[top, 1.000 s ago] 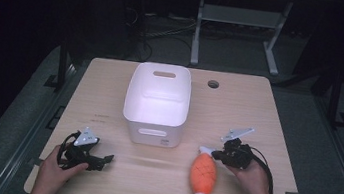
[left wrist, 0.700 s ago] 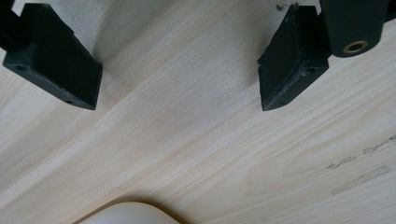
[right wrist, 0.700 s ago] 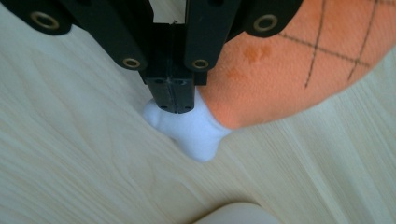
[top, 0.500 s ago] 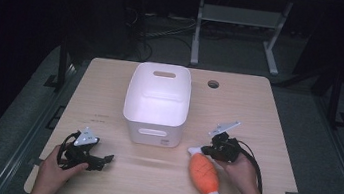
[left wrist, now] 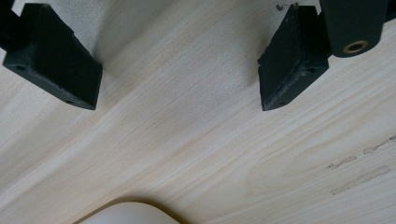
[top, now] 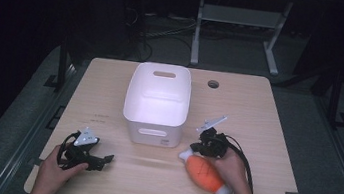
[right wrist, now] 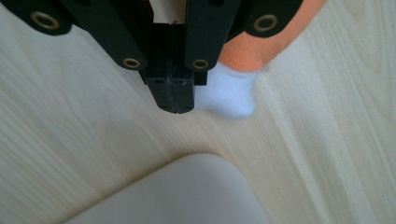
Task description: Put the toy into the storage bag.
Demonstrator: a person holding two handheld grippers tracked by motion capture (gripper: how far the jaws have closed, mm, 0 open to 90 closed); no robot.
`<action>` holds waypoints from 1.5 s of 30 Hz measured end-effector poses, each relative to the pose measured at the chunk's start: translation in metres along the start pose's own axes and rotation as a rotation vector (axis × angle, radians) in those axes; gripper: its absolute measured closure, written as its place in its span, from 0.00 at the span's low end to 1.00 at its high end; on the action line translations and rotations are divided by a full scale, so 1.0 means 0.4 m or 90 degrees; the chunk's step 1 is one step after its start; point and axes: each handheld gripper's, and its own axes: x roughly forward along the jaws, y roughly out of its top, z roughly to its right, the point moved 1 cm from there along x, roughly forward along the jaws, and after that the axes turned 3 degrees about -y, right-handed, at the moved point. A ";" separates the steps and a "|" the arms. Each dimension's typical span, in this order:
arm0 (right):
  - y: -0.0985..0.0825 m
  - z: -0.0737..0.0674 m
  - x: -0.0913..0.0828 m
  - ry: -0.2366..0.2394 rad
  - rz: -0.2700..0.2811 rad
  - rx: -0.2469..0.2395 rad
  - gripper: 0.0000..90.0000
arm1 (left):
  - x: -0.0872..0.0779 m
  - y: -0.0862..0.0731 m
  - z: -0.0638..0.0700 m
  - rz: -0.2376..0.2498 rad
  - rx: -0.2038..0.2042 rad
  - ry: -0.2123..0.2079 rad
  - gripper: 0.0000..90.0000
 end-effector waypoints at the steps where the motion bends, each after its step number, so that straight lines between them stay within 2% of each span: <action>1: 0.004 -0.004 0.003 0.002 0.001 -0.002 1.00 | 0.000 0.000 0.000 0.001 0.000 0.000 0.14; 8: 0.022 -0.027 0.015 0.012 -0.008 -0.021 1.00 | 0.000 0.000 0.000 0.000 0.000 0.000 0.14; 15: 0.013 -0.022 -0.015 0.003 0.002 -0.013 0.98 | 0.000 0.000 0.000 0.001 -0.001 0.000 0.14; 16: 0.008 -0.017 -0.031 -0.002 0.007 -0.006 0.92 | 0.001 0.000 0.000 0.002 -0.001 0.000 0.14; 18: 0.006 -0.014 -0.039 -0.001 0.008 -0.001 0.89 | 0.000 0.000 0.000 0.002 -0.001 0.000 0.14; 19: 0.000 -0.011 -0.055 -0.008 0.011 0.008 0.82 | 0.001 0.000 0.001 0.003 -0.002 0.000 0.14; 20: 0.000 -0.011 -0.055 -0.008 0.011 0.008 0.82 | 0.001 0.000 0.001 0.003 -0.002 0.000 0.14; 21: -0.006 -0.007 -0.070 -0.012 0.010 0.013 0.74 | 0.000 0.000 0.000 0.002 -0.001 0.000 0.14; 22: -0.006 -0.007 -0.070 -0.012 0.010 0.013 0.74 | 0.001 0.000 0.000 0.002 -0.001 0.000 0.14; 26: -0.026 0.001 -0.097 -0.018 -0.006 0.030 0.52 | 0.001 0.000 0.001 0.003 -0.004 0.000 0.14; 27: -0.026 0.001 -0.097 -0.018 -0.006 0.030 0.52 | 0.001 0.000 0.001 0.003 -0.004 0.000 0.14; 28: -0.035 0.002 -0.108 -0.018 -0.010 0.041 0.44 | 0.000 0.000 0.000 0.002 -0.001 0.001 0.14; 29: -0.035 0.002 -0.108 -0.018 -0.010 0.041 0.44 | 0.000 0.000 0.000 0.002 -0.001 0.001 0.14; 30: -0.039 0.001 -0.113 -0.021 -0.012 0.042 0.38 | 0.000 0.000 0.000 0.001 0.001 0.001 0.14; 31: -0.047 -0.003 -0.123 -0.025 -0.018 0.049 0.25 | 0.000 0.000 0.000 0.001 0.000 0.000 0.14; 32: -0.047 -0.003 -0.123 -0.025 -0.018 0.049 0.25 | 0.000 0.000 0.000 0.001 0.000 0.000 0.14; 37: -0.064 -0.026 -0.145 -0.021 -0.014 0.047 0.02 | 0.001 0.000 0.001 0.003 -0.002 0.000 0.14; 38: -0.066 -0.030 -0.147 -0.018 -0.014 0.041 0.00 | 0.001 0.000 0.000 0.003 -0.002 0.001 0.14; 43: -0.072 -0.047 -0.152 -0.017 -0.013 0.045 0.00 | 0.001 0.000 0.001 0.003 -0.002 0.000 0.14; 45: -0.081 -0.061 -0.149 -0.002 -0.024 0.034 0.00 | 0.001 0.000 0.001 0.003 -0.002 0.000 0.14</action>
